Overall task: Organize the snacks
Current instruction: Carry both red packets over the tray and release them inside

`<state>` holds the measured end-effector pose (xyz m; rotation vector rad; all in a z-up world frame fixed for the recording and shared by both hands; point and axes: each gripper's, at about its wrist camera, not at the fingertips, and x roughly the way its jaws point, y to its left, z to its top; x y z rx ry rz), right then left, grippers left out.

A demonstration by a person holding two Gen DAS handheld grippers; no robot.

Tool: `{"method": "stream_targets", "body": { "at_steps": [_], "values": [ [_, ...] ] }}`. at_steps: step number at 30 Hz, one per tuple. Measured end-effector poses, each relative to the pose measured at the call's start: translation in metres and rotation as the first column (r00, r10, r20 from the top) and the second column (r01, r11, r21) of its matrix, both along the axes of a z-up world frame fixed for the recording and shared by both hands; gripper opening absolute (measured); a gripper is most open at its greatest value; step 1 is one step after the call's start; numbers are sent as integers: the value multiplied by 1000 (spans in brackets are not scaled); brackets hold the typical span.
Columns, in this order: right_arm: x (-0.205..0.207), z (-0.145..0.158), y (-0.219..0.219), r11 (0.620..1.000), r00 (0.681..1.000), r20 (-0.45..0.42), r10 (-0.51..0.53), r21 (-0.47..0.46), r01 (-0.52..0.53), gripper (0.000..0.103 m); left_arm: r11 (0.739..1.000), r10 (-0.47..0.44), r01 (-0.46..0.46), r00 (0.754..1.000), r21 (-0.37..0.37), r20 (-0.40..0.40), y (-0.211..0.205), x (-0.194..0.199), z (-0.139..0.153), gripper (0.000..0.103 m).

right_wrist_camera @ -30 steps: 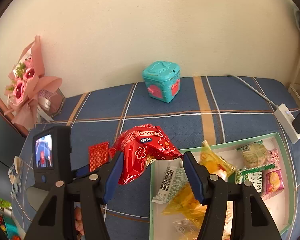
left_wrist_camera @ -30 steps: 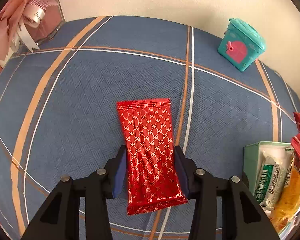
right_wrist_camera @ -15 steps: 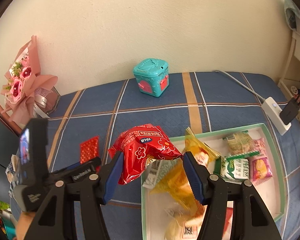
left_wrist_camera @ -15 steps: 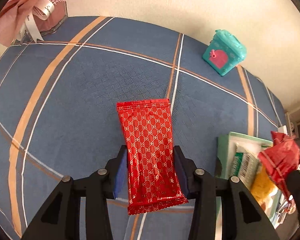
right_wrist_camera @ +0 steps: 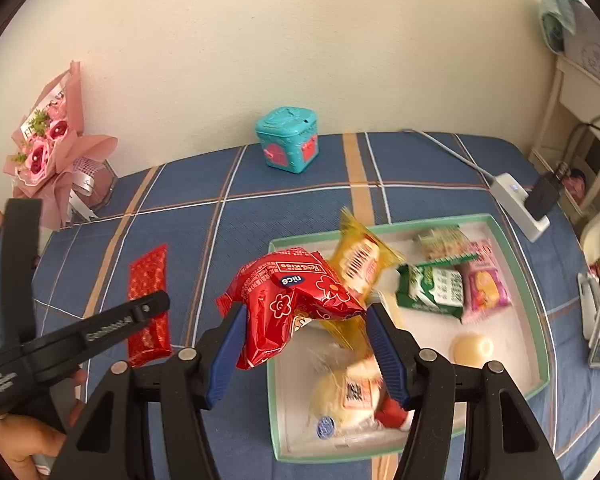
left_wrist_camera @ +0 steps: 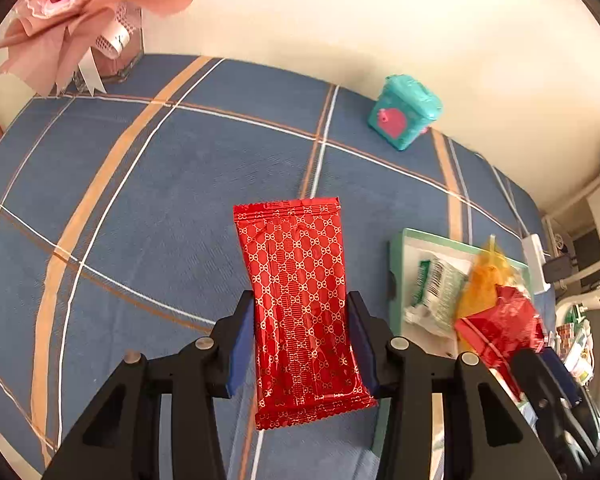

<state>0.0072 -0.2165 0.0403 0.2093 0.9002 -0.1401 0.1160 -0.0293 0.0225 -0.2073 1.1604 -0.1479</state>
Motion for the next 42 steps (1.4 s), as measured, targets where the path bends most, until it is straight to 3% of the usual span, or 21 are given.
{"method": "stream_targets", "body": {
  "at_steps": [8, 24, 34, 42],
  "values": [
    [-21, -8, -14, 999, 999, -24, -42, 11, 42, 64, 998, -70, 70, 996, 6, 55, -24, -30, 19, 46],
    [-43, -34, -90, 971, 967, -92, -237, 15, 239, 64, 965, -260, 260, 965, 23, 23, -90, -64, 12, 46],
    [-46, -48, -125, 946, 942, -124, -313, 49, 321, 64, 958, -282, 282, 959, 47, 6, -99, -56, -3, 46],
    [-40, -55, -128, 948, 944, -119, -307, 50, 314, 64, 959, -278, 278, 960, 44, -14, -105, -44, -21, 46]
  ]
}}
